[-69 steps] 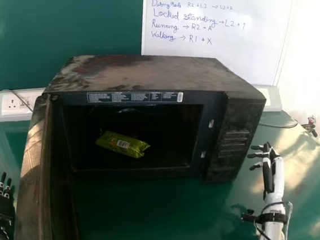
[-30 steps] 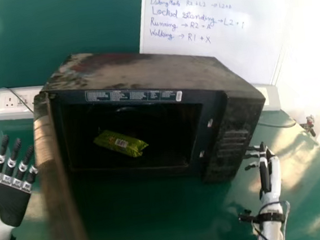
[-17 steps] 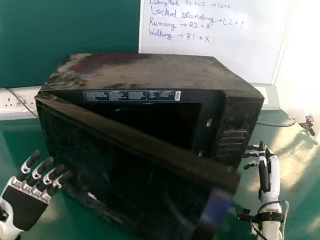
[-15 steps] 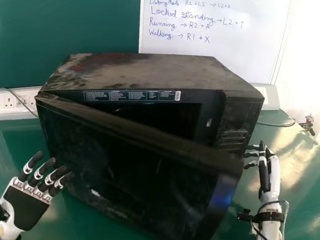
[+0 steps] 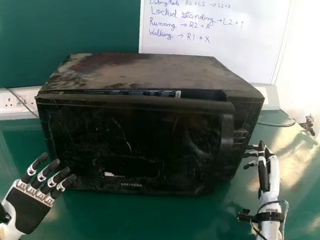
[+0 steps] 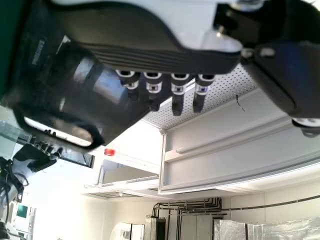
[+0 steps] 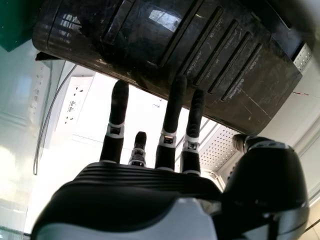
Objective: Put biscuit inside oven
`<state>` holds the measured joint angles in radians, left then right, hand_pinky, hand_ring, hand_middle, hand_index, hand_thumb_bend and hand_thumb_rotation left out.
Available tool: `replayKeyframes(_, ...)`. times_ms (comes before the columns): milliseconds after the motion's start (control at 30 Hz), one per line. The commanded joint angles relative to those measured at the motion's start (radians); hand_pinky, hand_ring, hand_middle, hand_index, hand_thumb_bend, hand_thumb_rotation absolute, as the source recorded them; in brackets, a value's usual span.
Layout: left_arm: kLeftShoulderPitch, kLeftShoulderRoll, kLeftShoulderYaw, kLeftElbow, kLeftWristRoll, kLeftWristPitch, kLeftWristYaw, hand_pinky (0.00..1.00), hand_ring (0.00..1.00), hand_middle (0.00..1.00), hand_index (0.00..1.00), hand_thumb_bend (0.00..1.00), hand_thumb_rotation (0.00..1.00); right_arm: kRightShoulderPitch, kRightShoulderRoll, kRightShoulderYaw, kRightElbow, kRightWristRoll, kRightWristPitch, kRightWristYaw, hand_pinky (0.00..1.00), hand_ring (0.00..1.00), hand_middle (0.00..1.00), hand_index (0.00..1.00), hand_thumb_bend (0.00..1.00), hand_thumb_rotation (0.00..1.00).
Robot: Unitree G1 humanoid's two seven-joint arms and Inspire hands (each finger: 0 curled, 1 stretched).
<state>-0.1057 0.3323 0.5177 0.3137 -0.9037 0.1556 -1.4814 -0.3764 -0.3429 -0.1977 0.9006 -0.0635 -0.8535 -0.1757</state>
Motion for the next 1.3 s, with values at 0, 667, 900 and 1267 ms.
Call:
replayKeyframes(0,-0.002,0.01,-0.014,-0.005,0.002,0.006,-0.009,0.0,0.12,0.24,0.47,0.49,0.07,0.05,0.056,0.011,0.032,0.005,0.002,0.0,0.3,0.34,0.41,0.52,0.57,0.84)
replayKeyframes(667,0.086,-0.008,-0.132,-0.187,0.322,-0.236,0.405,0.86,0.99,1.0,1.0,0.0,0.0,0.056,0.061,0.014,0.026,-0.003,-0.001,-0.01,0.3,0.33,0.4,0.53,0.57,0.84)
replayKeyframes(900,0.061,-0.018,-0.168,-0.178,0.34,-0.252,0.499,1.0,1.0,1.0,1.0,0.02,0.0,0.065,0.065,0.017,0.01,-0.01,0.005,-0.018,0.3,0.34,0.41,0.53,0.54,0.84)
replayKeyframes(1267,0.041,-0.011,-0.209,-0.263,0.392,-0.154,0.732,1.0,1.0,1.0,1.0,0.35,0.0,0.067,0.069,0.016,0.01,-0.011,-0.001,-0.027,0.3,0.34,0.41,0.52,0.54,0.84)
